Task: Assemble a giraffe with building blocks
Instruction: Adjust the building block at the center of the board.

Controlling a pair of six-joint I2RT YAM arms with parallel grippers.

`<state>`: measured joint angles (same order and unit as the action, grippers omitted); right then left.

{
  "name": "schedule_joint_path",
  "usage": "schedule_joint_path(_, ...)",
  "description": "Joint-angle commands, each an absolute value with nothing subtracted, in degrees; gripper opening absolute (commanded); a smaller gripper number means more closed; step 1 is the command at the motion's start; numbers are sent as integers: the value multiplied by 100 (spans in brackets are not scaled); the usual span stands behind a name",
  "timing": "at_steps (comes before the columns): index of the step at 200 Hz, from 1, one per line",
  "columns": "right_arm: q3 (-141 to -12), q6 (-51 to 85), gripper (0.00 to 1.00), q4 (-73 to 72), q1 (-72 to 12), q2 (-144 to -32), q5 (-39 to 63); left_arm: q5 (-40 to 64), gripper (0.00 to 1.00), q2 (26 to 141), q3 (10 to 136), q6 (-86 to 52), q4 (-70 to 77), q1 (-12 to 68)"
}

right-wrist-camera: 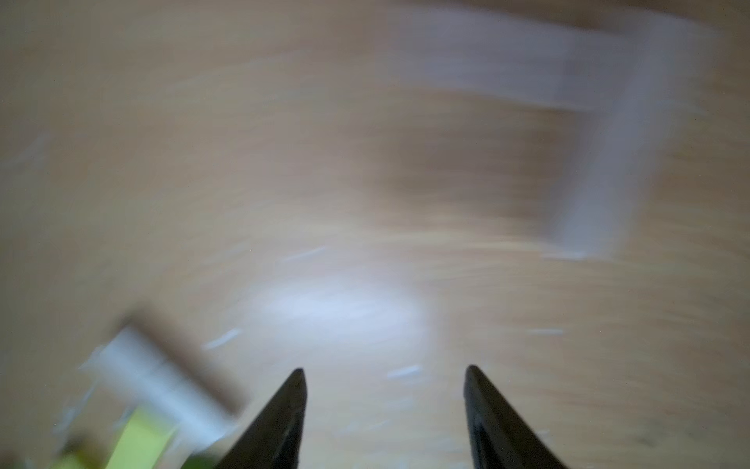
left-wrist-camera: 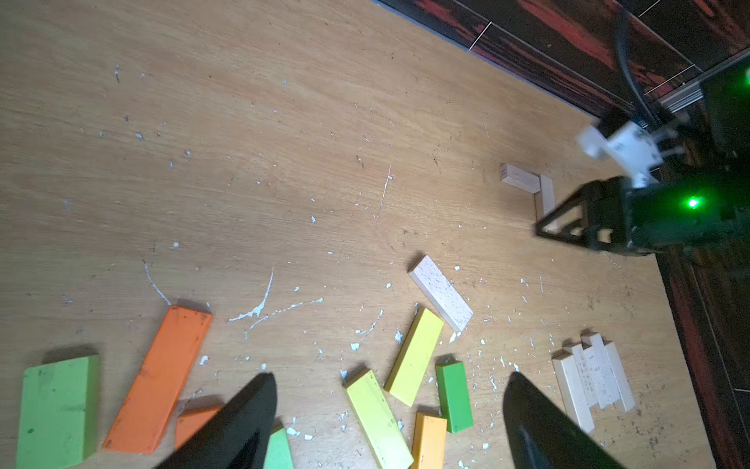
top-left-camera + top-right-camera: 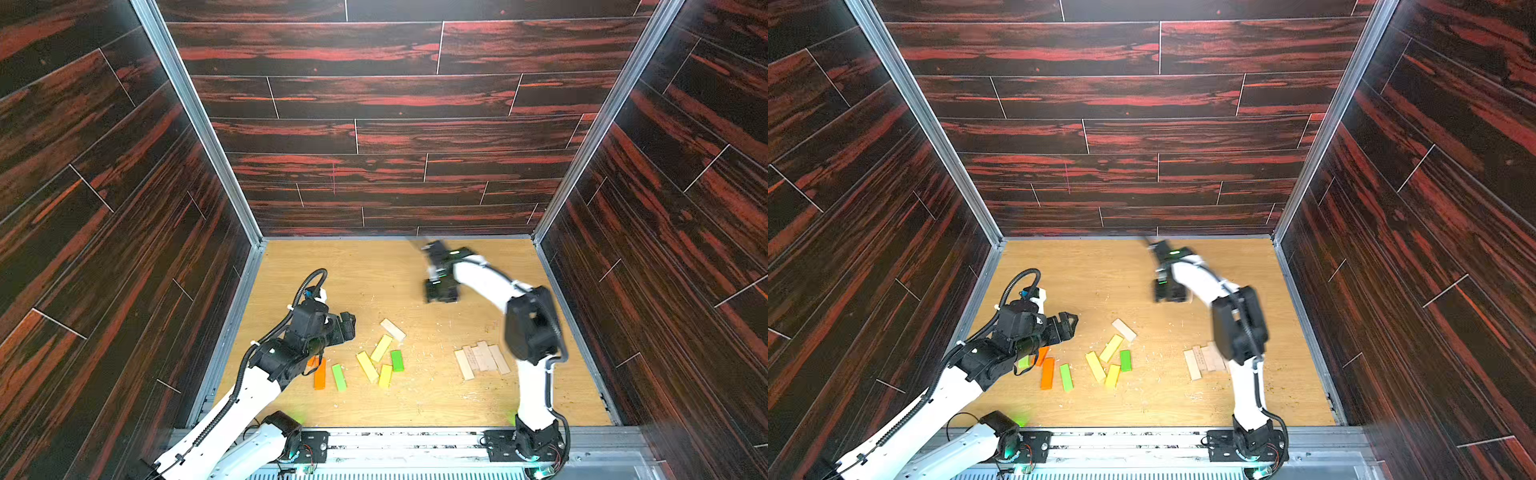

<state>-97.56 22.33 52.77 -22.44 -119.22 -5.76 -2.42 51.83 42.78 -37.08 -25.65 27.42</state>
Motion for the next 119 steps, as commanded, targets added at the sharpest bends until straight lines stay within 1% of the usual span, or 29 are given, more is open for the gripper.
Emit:
schedule_joint_path(1, -9550, 2496, 40, 4903, -1619, -11282, -204, -71, 87, 5413, 4212, -3804, -2346, 2718)
schedule_joint_path(15, -9478, 2604, 23, 4721, -1288, -11259, -114, 44, 85, 5567, 4219, -3833, -2205, 2717)
schedule_joint_path(36, -9487, 2784, 0, 4552, -879, -11432, 150, 280, 81, 5785, 4201, -3771, -1934, 2722)
schedule_joint_path(70, -9697, 3006, 0, 4310, -568, -11918, 649, 483, 78, 6182, 4310, -3730, -1810, 2717)
schedule_joint_path(119, -10377, 3162, 0, 4333, -415, -12676, 903, 578, 78, 6486, 4505, -3649, -1874, 2721)
